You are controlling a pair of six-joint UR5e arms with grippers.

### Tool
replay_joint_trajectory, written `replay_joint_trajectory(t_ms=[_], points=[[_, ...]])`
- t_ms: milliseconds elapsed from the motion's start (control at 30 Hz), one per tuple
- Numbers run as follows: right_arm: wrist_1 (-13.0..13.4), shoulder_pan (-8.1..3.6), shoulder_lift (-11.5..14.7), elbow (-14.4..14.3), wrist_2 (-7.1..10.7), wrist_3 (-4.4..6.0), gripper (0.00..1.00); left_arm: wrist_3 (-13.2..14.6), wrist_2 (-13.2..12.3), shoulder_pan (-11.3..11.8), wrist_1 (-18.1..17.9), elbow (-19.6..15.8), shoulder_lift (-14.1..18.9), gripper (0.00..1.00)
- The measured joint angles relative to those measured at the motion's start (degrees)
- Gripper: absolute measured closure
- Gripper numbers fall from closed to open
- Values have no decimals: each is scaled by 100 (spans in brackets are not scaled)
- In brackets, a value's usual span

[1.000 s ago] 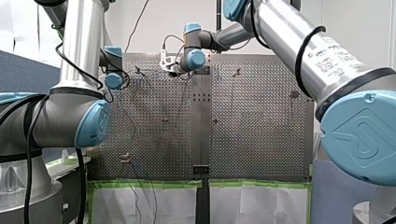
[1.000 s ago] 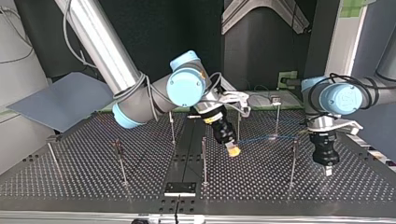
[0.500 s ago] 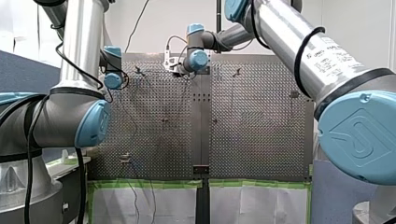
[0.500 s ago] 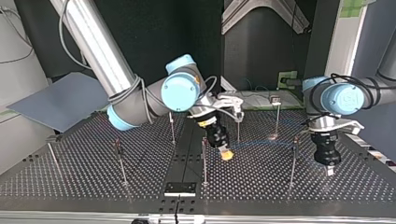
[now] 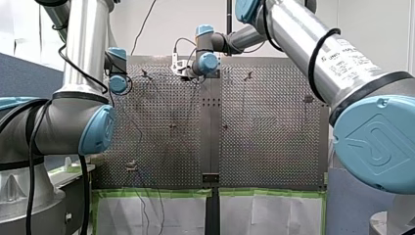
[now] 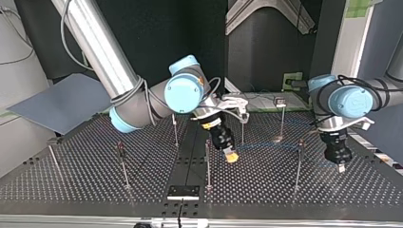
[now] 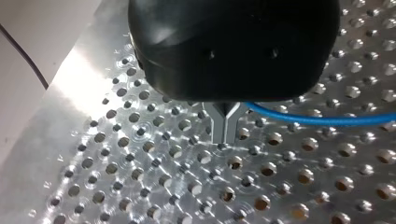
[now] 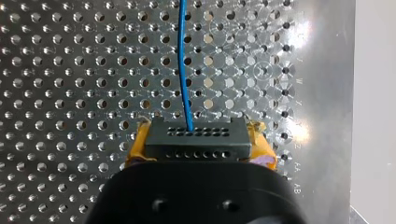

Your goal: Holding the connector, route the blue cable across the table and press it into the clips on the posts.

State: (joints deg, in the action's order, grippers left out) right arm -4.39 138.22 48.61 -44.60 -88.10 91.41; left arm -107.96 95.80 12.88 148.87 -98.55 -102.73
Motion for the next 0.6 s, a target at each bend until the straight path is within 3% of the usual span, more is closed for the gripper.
replay_joint_trajectory(t_ms=[100, 167, 200, 267, 300, 333, 367, 400, 433, 600], points=[[0, 10, -4, 1, -1, -24, 100, 12, 126, -22, 166, -16, 17, 100], [0, 13, -5, 6, -10, -30, 100, 17, 179, -36, 291, -29, 25, 79], [0, 14, -5, 13, -12, -31, 100, 21, 199, -42, 343, -38, 30, 79], [0, 21, -4, 30, -16, -33, 100, 29, 267, -53, 470, -77, 60, 50], [0, 29, -4, 43, -22, -33, 100, 30, 303, -55, 522, -103, 83, 50], [0, 36, -4, 53, -29, -34, 100, 32, 358, -57, 593, -142, 123, 24], [0, 48, -4, 65, -39, -34, 100, 33, 404, -57, 635, -175, 159, 9], [0, 57, -4, 71, -48, -34, 100, 31, 449, -59, 668, -212, 200, 9], [0, 66, -5, 76, -56, -34, 100, 22, 504, -63, 700, -264, 259, 0], [-3, 113, -2, 92, -111, -34, 100, -112, 530, -77, 798, -462, 495, 0]])
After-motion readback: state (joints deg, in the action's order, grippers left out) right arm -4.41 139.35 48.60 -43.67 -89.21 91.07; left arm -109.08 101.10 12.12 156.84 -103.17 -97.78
